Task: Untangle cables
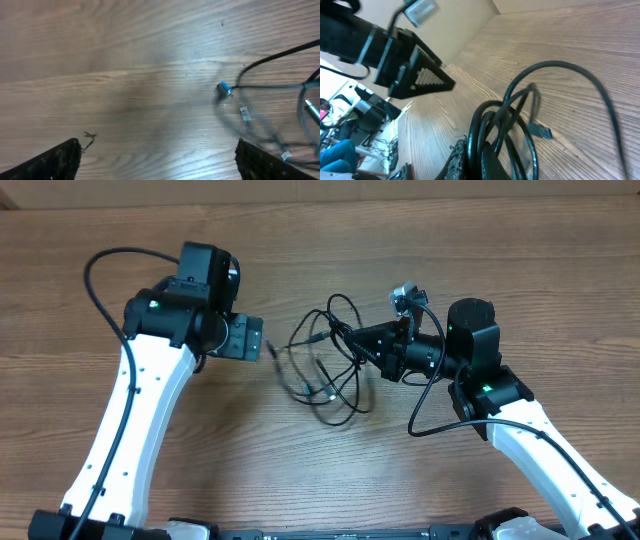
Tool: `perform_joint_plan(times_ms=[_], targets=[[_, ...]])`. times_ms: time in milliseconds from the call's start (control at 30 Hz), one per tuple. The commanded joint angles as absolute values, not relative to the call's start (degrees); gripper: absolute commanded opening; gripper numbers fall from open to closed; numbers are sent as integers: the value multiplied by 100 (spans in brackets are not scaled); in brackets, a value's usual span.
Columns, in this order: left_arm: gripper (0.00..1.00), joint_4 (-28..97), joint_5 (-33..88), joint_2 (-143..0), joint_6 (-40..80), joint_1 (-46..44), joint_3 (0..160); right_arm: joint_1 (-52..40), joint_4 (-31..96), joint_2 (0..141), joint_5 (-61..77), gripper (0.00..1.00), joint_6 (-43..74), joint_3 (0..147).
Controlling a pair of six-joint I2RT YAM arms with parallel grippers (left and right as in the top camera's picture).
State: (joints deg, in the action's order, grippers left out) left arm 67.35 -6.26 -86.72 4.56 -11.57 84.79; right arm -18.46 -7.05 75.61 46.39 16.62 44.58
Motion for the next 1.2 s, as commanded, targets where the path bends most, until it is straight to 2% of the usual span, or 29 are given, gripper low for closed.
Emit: perform_joint_plan(times_ms=[0,167,300,400,700,1033,1167], targets=[[100,6831,-1227,-8527,309,-1114,8648,-1824,-760,7550,4661,4,1610,4508],[99,6845,-683,-8527,340,-1105,8648,-1824,-760,7550,4748,4,1608,4508],[100,6626,1098,-8527,-805,-1105,8648,-1824,-768,7550,4912,4,1605,4508],[99,6501,1793,-8532,-1251,-1105,8648,-1824,-834,7550,5225,4,1603,4508],[100,6390,2018,-8650,-1363,-1177,8641,-1824,-1481,7550,6300,4,1636,4508],[99,6355,2259,-8689,-1441,-1273,8641,-1826,-1658,7550,6386,4,1785,4508],[100,6211,2224,-8689,-1481,-1319,8641,-1826,-2250,7550,6875,4,2272,4508]])
